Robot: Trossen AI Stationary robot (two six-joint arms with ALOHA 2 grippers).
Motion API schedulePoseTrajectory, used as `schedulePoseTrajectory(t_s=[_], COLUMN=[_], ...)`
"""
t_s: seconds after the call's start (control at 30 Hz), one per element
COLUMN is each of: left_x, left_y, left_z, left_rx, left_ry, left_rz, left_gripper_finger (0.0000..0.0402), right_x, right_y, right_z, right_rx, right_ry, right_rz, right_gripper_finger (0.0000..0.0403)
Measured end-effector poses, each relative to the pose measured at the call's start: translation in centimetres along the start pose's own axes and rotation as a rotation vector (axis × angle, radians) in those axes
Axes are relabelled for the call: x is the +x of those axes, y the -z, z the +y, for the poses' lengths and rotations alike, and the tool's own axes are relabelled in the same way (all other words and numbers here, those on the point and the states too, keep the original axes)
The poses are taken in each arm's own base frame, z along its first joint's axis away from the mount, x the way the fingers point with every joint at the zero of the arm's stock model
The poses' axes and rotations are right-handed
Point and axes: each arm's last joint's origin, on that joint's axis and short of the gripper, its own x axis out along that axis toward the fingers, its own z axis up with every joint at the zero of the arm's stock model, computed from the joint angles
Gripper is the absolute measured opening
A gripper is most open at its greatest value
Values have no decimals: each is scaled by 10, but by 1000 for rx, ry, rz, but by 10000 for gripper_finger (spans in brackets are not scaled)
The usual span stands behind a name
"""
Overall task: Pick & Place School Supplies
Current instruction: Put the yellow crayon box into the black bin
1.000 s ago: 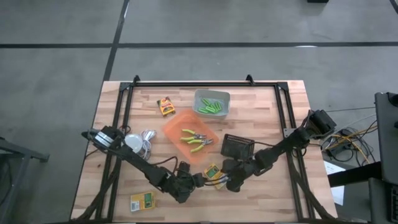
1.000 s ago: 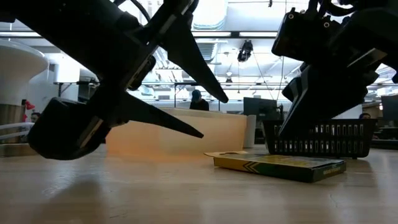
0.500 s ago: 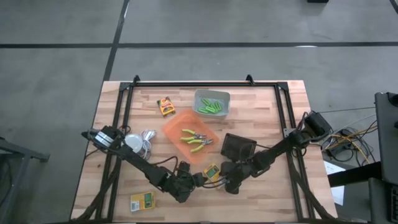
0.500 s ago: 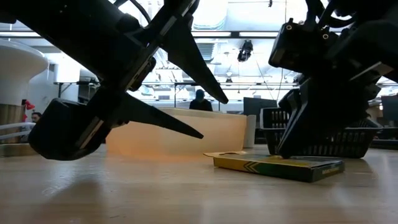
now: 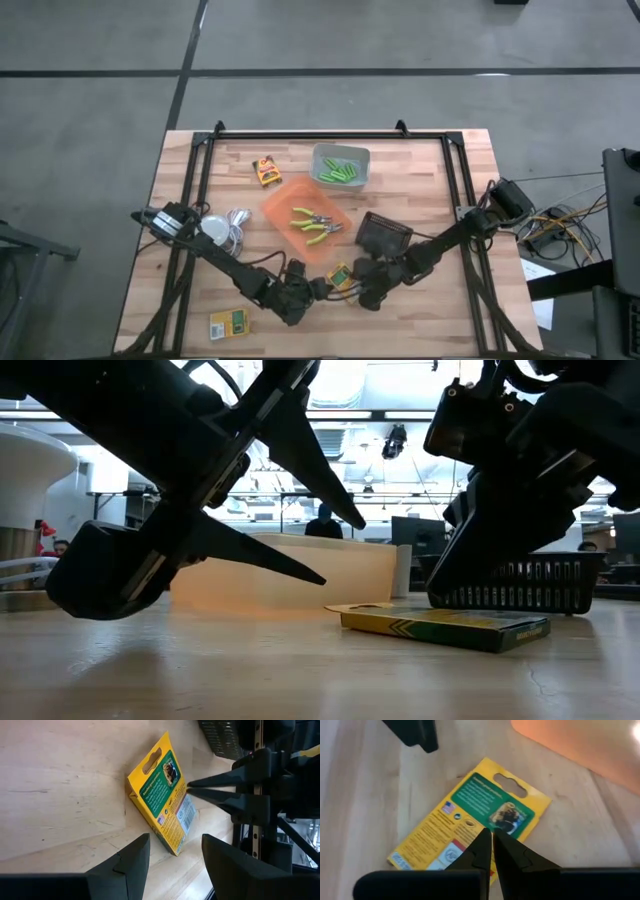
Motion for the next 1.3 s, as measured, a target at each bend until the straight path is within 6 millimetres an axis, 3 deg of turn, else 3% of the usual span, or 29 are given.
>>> schedulePoseTrajectory(t_s=[1.3], left_x=[3], left_y=[-4], left_z=[-1], left_rx=[-9], left_ry=[-5], left_rz=[-4], left_gripper_finger=[186], right_x=[-3], right_y=[6], right_z=[-8], right_rx=[-41], right_ry=[69], right_rz=[74], right_gripper_finger=[18])
